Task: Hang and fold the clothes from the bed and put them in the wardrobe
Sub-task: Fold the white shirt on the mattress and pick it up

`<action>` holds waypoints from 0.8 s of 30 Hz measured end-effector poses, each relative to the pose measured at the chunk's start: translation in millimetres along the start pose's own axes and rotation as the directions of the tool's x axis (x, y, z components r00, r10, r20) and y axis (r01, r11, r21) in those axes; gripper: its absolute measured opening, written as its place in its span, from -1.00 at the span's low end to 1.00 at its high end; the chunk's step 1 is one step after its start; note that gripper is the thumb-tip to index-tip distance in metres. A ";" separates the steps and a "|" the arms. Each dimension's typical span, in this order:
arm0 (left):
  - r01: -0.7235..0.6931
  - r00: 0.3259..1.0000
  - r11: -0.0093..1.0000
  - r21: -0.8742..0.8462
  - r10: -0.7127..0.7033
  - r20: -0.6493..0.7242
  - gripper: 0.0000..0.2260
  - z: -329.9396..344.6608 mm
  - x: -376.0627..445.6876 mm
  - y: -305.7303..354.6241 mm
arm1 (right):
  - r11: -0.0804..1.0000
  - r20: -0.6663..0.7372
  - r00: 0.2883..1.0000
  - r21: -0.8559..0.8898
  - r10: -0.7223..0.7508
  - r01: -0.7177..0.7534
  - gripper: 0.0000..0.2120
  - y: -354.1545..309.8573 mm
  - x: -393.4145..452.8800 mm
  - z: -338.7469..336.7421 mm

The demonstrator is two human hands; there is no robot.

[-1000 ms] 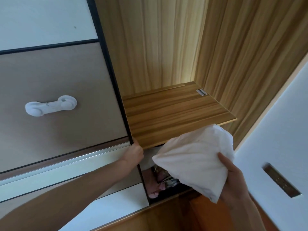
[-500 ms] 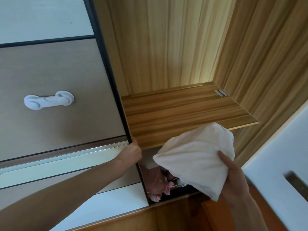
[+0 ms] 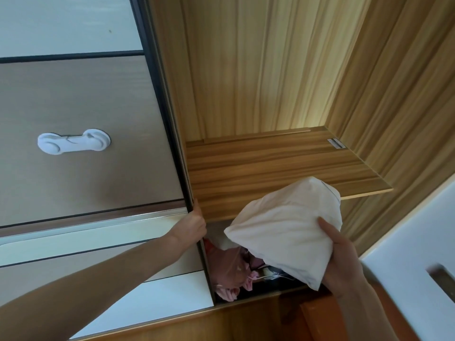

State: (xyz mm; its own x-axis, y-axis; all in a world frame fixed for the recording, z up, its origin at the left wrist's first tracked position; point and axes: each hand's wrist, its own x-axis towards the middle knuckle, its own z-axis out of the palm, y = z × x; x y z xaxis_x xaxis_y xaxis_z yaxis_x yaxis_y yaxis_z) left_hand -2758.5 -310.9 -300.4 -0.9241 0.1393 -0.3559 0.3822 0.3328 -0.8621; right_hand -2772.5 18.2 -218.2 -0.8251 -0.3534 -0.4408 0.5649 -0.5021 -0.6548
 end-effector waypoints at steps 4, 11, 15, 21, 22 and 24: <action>0.001 0.995 1.000 0.009 -0.002 0.099 -0.73 -20.1 -1.0 -6.1 | 0.999 -0.021 0.999 0.009 0.031 -0.030 -0.57 -8.4 2.8 3.2; 0.219 0.937 -0.280 -0.935 -0.207 0.282 -0.70 -51.6 39.3 15.2 | 0.998 -0.031 0.998 -0.026 0.060 -0.061 -0.60 -30.6 11.9 8.2; 0.255 0.942 -0.957 0.136 0.277 0.187 -0.54 -59.7 54.9 28.1 | 0.993 0.011 0.996 -0.069 0.094 -0.093 -0.60 -51.4 21.5 13.0; 0.217 0.949 -0.741 0.636 0.312 0.040 -0.73 -95.4 72.0 23.1 | 0.981 0.064 0.986 -0.127 0.157 -0.148 -0.56 -83.2 47.3 5.1; 0.211 0.946 -0.732 0.648 0.319 0.053 -0.75 -97.8 74.0 18.2 | 0.979 0.072 0.984 -0.133 0.162 -0.151 -0.57 -89.6 51.7 2.7; 0.201 0.942 -0.733 0.650 0.326 0.075 -0.73 -102.8 76.1 1.4 | 0.975 0.074 0.981 -0.146 0.179 -0.167 -0.58 -101.7 62.0 -5.4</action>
State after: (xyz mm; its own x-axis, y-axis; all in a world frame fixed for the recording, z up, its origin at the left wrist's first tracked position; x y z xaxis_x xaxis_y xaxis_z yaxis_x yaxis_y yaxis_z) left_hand -2828.1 -203.9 -291.6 -0.7466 0.1696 -0.6433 -0.4672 -0.8220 0.3256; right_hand -2881.2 51.6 -182.3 -0.7078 -0.4952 -0.5038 0.6869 -0.3158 -0.6545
